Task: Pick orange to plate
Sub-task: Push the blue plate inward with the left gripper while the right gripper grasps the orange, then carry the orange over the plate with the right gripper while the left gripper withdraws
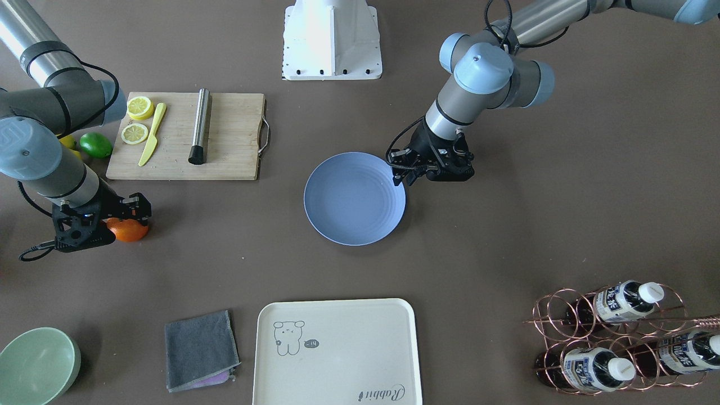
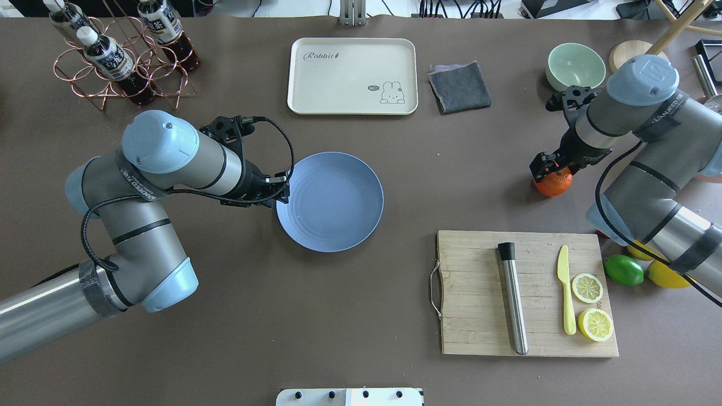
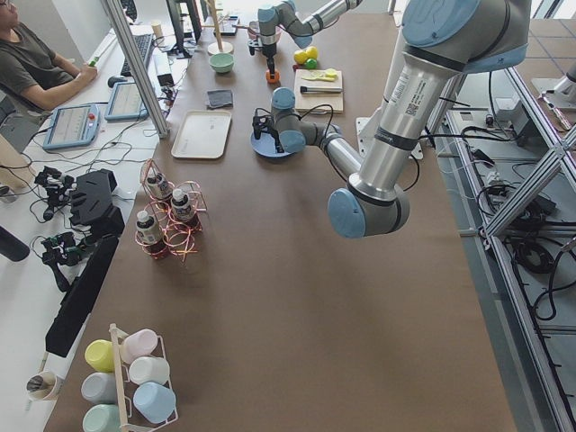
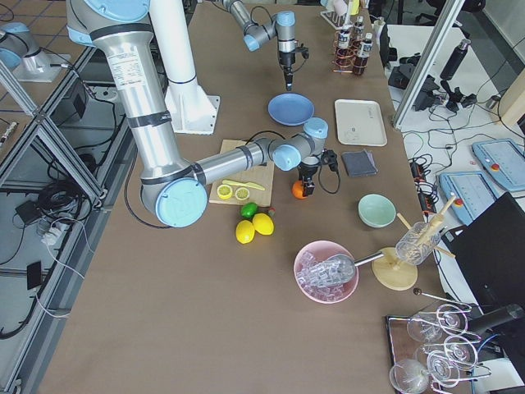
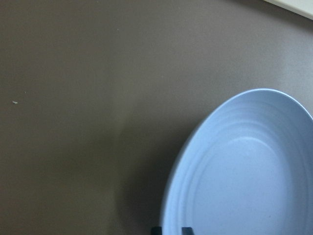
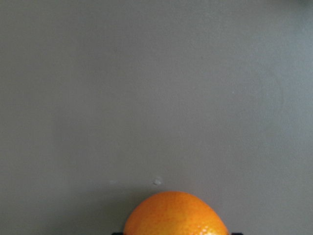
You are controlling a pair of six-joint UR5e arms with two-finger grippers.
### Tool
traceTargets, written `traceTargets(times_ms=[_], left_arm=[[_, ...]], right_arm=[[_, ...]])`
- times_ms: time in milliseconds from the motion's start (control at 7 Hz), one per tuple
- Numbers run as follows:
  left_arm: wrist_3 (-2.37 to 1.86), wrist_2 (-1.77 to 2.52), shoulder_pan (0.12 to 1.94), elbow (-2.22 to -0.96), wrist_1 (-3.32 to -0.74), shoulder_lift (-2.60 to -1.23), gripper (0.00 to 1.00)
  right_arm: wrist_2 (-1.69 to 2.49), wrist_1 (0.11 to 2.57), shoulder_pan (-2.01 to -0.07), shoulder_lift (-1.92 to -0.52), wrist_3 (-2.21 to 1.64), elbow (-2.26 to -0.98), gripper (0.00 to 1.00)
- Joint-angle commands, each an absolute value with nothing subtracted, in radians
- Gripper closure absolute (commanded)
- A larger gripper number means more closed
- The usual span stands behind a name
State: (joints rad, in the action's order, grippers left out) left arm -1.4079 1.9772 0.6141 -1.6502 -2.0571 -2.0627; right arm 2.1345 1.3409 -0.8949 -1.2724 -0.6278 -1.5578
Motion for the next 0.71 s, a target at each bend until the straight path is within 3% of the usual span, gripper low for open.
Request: traceTargets(times_ms=[0, 286, 571], left_arm=[[-1.407, 1.977, 0.623, -1.696, -2.048, -2.045, 0.19], [-1.302, 2.053, 0.728, -1.804, -2.048, -1.877, 0.19], [-1.051, 2.188, 0.913, -1.798, -2.048, -1.777, 0.19]], right_arm=[[2.147, 1.344, -0.896, -1.255, -0.685, -1.616, 1.0], [2.168, 1.35, -0.832, -1.159, -0.943, -1.681, 1.0], [2.063, 1.354, -0.671, -1.012, -1.202, -1.678, 1.0]])
